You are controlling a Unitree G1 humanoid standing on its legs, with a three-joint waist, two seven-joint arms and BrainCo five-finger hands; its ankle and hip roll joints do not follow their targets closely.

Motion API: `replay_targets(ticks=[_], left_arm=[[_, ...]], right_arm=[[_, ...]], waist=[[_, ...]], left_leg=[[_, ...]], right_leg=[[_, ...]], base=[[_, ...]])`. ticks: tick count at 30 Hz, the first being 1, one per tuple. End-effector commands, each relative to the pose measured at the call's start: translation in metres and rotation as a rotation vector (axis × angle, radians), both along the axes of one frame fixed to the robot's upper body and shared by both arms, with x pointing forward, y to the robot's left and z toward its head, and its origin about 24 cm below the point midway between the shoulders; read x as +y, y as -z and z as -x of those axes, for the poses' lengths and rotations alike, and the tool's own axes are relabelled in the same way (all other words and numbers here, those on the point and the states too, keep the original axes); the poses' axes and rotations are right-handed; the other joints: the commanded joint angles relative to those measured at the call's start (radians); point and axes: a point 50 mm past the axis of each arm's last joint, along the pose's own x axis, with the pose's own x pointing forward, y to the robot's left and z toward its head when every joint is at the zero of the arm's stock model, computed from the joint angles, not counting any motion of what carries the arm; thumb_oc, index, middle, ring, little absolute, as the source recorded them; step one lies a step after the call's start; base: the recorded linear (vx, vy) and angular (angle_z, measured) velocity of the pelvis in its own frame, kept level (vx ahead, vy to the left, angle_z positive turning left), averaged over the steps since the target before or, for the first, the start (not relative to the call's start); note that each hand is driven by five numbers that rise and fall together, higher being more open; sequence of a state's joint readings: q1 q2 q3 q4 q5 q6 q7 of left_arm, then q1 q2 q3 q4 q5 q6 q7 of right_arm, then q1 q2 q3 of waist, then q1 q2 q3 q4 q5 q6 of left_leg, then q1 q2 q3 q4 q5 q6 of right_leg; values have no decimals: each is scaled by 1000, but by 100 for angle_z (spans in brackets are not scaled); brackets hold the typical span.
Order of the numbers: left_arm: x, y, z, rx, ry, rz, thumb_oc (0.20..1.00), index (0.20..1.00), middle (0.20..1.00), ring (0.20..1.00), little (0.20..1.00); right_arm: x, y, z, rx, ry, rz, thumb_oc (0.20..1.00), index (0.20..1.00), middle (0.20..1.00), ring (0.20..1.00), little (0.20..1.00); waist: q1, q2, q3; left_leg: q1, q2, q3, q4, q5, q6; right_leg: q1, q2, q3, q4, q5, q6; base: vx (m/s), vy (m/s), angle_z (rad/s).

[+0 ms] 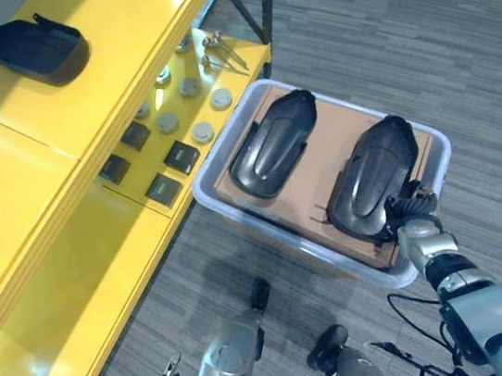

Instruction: Move parts from the plastic box to the shelf.

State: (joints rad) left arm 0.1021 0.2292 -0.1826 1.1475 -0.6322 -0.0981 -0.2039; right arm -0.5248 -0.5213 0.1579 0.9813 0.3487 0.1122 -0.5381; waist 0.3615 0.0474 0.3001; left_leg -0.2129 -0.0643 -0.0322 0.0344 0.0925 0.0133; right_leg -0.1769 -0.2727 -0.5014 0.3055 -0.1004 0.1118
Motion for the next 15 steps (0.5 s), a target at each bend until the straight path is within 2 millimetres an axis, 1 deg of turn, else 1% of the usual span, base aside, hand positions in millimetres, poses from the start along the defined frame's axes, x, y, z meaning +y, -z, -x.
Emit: replay_targets(ticks=[1,7,8,10,12,15], left_arm=[[5,-3,-6,-28,11,-15,1000,1000,1000,1000,1000],[8,-6,-11,-61,6,-16,1000,1000,1000,1000,1000],[7,-8,-16,-113,5,0,1000,1000,1000,1000,1000],[6,-10,-19,-142,7,10,1000,1000,1000,1000,1000],[4,-17,-32,-234,25,40,1000,1000,1000,1000,1000],[-5,-41,-68,-446,76,72,1000,1000,1000,1000,1000]], right_arm=[[0,27,20,119,4,-30,200,200,200,200,200],[1,23,18,79,4,-45,200,200,200,200,200],[4,20,16,45,10,-62,200,200,200,200,200],[4,19,15,24,14,-71,200,200,200,200,200],[7,14,14,-30,18,-87,200,200,200,200,200],[13,8,15,-109,1,-100,200,200,200,200,200]], waist=[[13,9,31],[5,2,29],[-1,-3,22],[-4,-4,18],[-10,-10,6],[-21,-19,-20]], left_leg=[[-79,38,-24,65,-47,-31],[-74,42,-16,67,-48,-30],[-57,46,-12,61,-50,-31],[-48,47,-10,59,-51,-30],[-22,51,-4,49,-55,-32],[24,60,11,25,-60,-35]], right_leg=[[-14,-50,115,-109,123,84],[-12,-47,119,-110,127,85],[3,-43,120,-115,127,85],[10,-41,122,-117,127,85],[34,-38,121,-127,127,87],[77,-32,118,-146,126,91]], base=[[0,0,0],[-15,-34,-1],[1,-44,-1],[11,-45,-1],[33,-55,-3],[58,-61,-1]])
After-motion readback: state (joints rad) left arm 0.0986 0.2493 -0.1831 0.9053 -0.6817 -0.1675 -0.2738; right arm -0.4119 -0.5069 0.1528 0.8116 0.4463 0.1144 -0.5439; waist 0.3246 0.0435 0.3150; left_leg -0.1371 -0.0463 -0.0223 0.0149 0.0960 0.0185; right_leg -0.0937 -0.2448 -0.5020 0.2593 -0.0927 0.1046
